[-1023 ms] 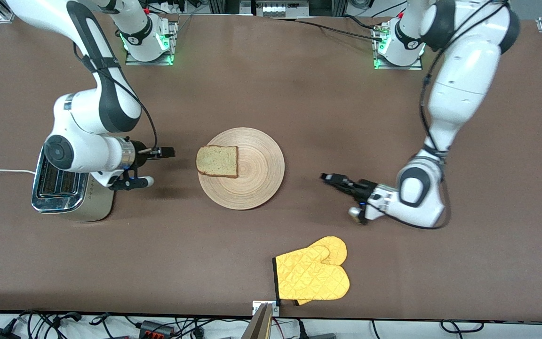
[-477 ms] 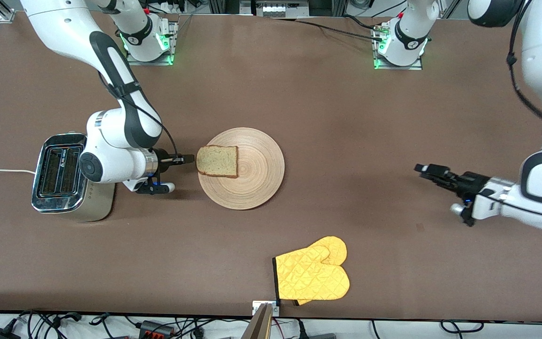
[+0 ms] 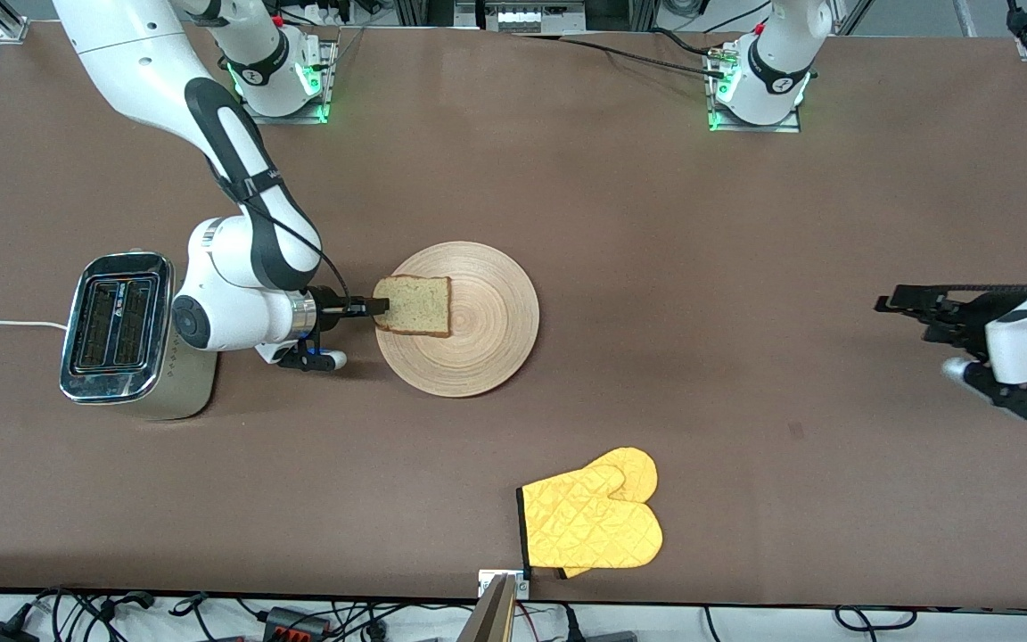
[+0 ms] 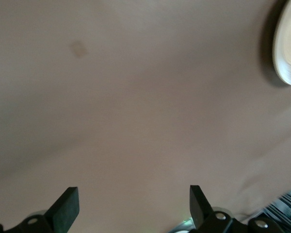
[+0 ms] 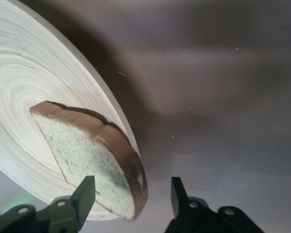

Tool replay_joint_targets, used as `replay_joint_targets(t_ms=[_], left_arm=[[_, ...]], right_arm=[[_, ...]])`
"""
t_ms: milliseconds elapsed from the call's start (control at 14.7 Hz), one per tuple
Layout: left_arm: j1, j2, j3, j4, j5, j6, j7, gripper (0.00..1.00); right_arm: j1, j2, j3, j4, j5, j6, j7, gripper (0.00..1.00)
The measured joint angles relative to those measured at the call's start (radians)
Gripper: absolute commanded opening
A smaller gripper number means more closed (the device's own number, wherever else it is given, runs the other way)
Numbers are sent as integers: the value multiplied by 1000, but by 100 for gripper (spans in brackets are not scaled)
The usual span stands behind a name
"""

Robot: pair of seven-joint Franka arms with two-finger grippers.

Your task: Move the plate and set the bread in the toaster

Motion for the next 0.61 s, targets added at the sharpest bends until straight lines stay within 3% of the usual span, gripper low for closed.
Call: replay_joint_targets(t_ms=[341,614], left_arm=[[-8,-140,-10,-4,55,-1,-349,100],[-23,-283,-16,-229,58,138,-401,100]], right_arm=[[8,8,0,1,1,4,0,59],[10,8,0,1,2,4,0,50]])
